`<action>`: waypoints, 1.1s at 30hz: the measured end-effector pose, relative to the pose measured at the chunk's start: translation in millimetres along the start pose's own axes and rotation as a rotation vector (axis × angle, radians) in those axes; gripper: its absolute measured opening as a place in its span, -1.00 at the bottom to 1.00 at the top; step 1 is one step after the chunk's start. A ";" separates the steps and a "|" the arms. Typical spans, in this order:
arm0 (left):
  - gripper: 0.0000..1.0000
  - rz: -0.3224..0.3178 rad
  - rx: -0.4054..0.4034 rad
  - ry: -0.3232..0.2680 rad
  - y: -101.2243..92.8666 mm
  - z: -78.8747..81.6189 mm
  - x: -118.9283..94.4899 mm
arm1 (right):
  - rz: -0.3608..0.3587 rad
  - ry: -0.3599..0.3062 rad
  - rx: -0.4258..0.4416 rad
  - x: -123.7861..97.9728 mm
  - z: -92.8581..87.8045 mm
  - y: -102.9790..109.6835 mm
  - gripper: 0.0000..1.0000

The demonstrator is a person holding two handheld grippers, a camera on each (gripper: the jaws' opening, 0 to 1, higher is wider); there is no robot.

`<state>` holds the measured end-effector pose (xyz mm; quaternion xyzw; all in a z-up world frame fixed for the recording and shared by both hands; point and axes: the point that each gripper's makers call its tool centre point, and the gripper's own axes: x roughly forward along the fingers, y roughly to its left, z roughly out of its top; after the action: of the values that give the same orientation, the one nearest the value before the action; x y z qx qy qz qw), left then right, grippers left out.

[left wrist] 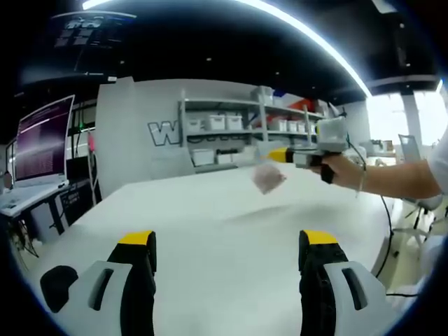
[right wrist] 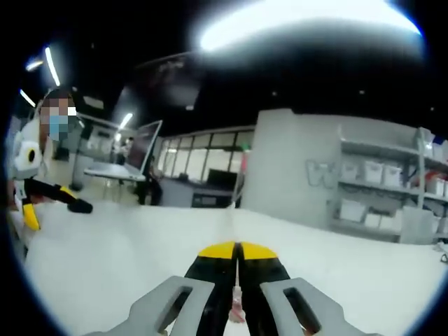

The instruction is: Open the resealable bag by pulling the two sides of the seal apart until the entire bag opening is separated and visibly accessible.

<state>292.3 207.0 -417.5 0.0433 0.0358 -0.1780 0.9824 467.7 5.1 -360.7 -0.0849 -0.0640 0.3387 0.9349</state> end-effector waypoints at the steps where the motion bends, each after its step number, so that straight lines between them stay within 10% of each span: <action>1: 0.64 0.000 0.000 0.001 0.0 -0.3 -0.1 | 0.003 -0.002 0.001 -1.3 0.3 1.5 -1.00; 33: 0.63 -0.010 -0.003 0.002 -5.9 -2.6 1.5 | 0.007 -0.019 0.036 -35.3 -7.9 16.2 -1.00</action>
<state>291.4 201.2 -420.7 0.0419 0.0372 -0.1826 0.9816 432.2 -6.3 -373.8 -0.0651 -0.0663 0.3437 0.9345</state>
